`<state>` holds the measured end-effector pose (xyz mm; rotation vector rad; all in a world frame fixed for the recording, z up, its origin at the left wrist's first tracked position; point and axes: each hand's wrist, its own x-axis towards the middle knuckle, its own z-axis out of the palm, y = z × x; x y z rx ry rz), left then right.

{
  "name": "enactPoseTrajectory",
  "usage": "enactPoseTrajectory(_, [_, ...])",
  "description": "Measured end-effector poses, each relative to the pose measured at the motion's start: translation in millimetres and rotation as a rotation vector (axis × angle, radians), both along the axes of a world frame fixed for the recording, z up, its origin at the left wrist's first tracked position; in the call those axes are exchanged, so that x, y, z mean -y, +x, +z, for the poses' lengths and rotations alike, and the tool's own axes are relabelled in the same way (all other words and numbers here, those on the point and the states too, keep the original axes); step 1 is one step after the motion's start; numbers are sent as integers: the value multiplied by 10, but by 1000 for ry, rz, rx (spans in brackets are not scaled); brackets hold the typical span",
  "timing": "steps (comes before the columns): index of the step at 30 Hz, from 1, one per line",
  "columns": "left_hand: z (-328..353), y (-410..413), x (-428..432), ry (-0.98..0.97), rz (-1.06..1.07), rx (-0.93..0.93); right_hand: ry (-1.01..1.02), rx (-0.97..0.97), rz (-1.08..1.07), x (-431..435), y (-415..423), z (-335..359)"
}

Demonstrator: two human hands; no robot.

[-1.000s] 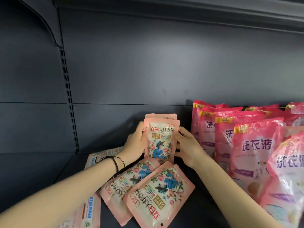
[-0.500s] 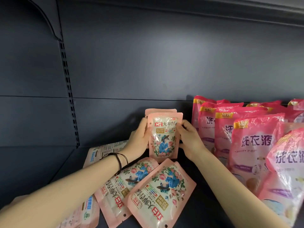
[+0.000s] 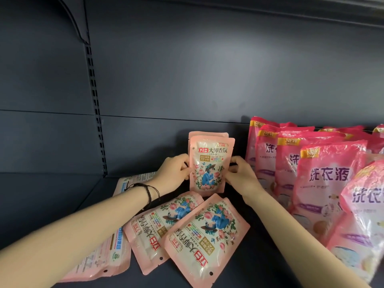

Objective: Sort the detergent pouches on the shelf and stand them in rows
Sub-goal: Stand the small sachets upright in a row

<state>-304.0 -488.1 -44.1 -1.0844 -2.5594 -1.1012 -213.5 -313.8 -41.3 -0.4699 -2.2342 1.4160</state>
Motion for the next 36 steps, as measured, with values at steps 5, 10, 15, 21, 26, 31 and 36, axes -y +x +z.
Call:
enactPoseTrajectory(5, [109, 33, 199, -243, 46, -115, 342, 282, 24, -131, 93, 103])
enactPoseTrajectory(10, [326, 260, 561, -681, -9, -490, 859, 536, 241, -28, 334, 382])
enactPoseTrajectory(15, [338, 744, 742, -659, -123, -602, 1209, 545, 391, 254, 620, 575])
enactPoseTrajectory(21, [85, 1057, 781, -706, -76, -415, 1411, 503, 600, 568, 800, 624])
enactPoseTrajectory(26, [-60, 1014, 770, -705, 21, -212, 1508, 378, 628, 702, 866, 475])
enactPoseTrajectory(31, [-54, 962, 769, -451, -59, 161, 1313, 197, 583, 830, 810, 332])
enactPoseTrajectory(36, [204, 1011, 860, -313, 18, -162, 1028, 113, 614, 850, 767, 311])
